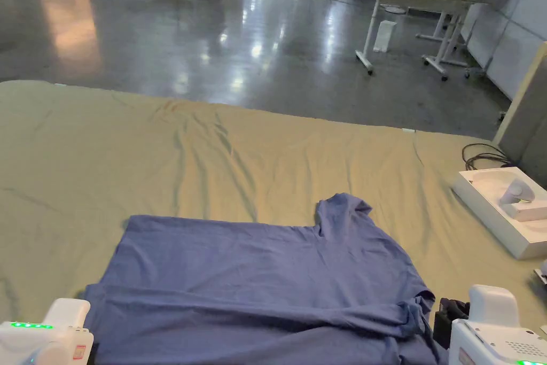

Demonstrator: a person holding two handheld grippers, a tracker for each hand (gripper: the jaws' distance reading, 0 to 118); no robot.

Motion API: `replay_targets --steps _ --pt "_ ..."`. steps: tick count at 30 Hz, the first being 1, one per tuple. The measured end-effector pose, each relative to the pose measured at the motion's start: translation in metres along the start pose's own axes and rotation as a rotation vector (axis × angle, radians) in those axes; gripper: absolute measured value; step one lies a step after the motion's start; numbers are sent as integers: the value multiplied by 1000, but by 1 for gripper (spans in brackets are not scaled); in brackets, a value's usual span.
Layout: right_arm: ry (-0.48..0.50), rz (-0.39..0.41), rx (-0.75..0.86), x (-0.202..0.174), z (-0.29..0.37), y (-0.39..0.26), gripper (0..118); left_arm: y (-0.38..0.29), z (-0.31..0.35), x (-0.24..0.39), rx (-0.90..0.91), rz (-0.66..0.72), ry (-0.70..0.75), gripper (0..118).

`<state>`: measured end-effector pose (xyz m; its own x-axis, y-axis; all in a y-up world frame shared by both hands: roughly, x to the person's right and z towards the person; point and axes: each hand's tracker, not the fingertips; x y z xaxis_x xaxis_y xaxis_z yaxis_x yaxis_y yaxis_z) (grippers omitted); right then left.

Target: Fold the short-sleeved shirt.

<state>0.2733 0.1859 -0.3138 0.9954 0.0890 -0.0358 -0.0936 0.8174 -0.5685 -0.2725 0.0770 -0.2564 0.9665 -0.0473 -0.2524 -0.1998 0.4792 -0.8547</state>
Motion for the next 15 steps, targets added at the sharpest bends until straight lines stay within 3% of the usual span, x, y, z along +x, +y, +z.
replay_targets --steps 2,5,8,15 --pt "2 -12 -56 14 -9 0 20 0 1 -1 5 0 -1 6" --pt "13 0 -149 26 -26 -4 45 0 2 -1 5 1 -6 6" --pt "22 13 -226 28 -46 -11 60 0 1 -3 4 -1 -8 6" --pt "21 49 -432 21 -114 -29 61 0 -1 -5 -7 -5 -15 6"
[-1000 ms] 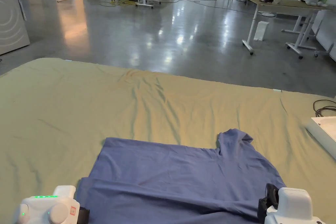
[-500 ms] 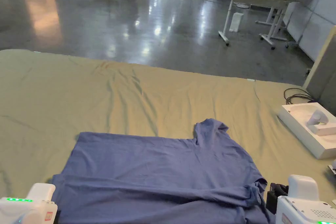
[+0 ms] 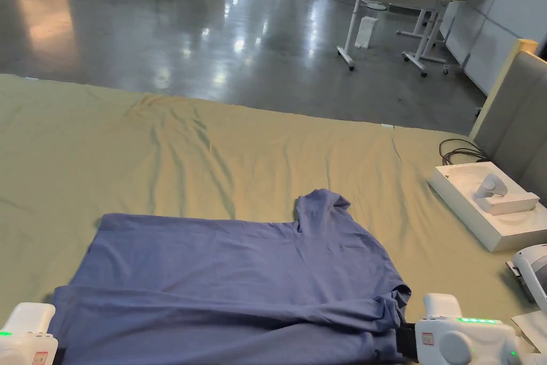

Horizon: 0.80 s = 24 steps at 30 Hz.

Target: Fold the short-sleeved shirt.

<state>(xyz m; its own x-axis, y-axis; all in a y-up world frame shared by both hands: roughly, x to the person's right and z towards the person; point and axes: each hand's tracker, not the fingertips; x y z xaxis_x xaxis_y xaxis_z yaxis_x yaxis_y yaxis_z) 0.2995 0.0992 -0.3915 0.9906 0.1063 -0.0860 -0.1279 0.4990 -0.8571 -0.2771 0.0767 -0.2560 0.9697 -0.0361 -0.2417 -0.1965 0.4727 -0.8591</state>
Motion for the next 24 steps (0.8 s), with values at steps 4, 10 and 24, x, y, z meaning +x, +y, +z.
replay_targets --steps 4,10,24 --pt "37 -5 -102 -9 -35 2 61 0 -1 1 -7 -3 3 6" --pt "-2 8 -124 -18 -32 6 54 0 -5 4 -17 -10 16 6" --pt "24 102 -79 -27 -9 -21 7 -2 2 2 -2 -1 7 6"
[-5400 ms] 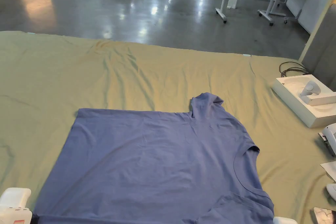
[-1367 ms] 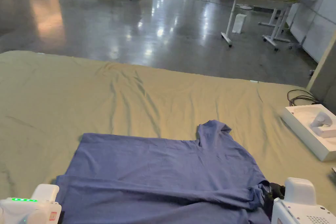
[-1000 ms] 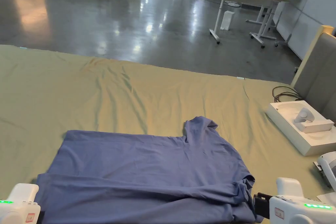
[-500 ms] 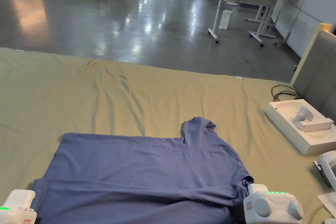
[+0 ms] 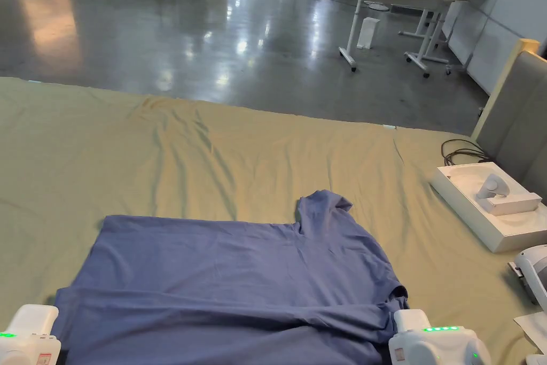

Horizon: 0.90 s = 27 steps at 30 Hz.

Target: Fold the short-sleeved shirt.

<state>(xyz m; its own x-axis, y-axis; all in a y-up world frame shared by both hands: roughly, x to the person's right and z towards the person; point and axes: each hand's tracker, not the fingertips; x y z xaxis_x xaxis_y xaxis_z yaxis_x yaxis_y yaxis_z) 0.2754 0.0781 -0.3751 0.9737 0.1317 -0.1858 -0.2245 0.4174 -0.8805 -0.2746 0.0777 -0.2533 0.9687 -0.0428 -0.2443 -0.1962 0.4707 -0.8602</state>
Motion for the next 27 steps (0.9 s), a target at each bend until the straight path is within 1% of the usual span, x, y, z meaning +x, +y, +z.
replay_targets --steps 2,6,10,15,20,25,26,27 --pt "-3 2 2 3 7 -7 7 0 4 -2 5 4 -10 6" --pt "25 -59 45 14 25 -15 7 1 16 -6 25 14 -31 6" --pt "30 -70 106 19 52 -6 7 10 34 -13 58 19 -59 6" --pt "20 -38 180 22 93 13 7 27 74 -20 136 25 -84 6" --pt "15 -31 195 28 129 21 7 38 112 -32 201 57 -139 6" --pt "27 -5 189 33 153 7 7 32 135 -43 208 69 -186 6" --pt "35 -5 184 35 157 2 7 28 139 -45 205 71 -196 6" --pt "61 -28 193 38 162 -6 7 22 143 -46 203 67 -200 6"
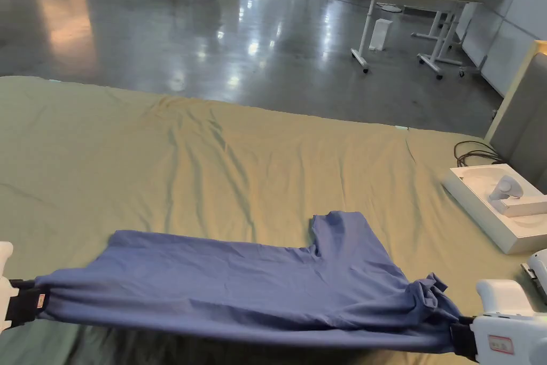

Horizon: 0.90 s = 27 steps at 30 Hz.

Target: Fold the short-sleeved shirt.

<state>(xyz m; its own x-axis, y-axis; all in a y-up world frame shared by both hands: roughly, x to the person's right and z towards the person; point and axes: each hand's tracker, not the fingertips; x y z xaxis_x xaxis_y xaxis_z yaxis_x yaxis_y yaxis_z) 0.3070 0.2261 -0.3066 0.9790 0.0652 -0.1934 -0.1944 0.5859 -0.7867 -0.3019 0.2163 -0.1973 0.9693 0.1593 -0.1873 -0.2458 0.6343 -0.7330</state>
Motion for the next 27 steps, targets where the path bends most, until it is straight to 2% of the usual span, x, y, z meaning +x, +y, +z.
replay_targets --steps 8,14,18,23,25,27 --pt "18 -2 -113 -4 11 -71 7 -62 12 -2 -87 -29 30 6" --pt "-18 9 -256 -15 -30 -137 7 -116 -24 -4 -245 -79 81 6" --pt "-44 -23 -265 -16 -64 -159 7 -138 -58 -12 -275 -115 117 6" --pt "-79 9 -229 -26 -68 -159 8 -149 -70 -14 -250 -95 134 7" --pt "-89 8 -227 -27 -62 -155 11 -148 -67 -15 -242 -99 133 8" --pt "-124 9 -199 -26 -52 -149 27 -141 -61 -16 -235 -85 130 16"
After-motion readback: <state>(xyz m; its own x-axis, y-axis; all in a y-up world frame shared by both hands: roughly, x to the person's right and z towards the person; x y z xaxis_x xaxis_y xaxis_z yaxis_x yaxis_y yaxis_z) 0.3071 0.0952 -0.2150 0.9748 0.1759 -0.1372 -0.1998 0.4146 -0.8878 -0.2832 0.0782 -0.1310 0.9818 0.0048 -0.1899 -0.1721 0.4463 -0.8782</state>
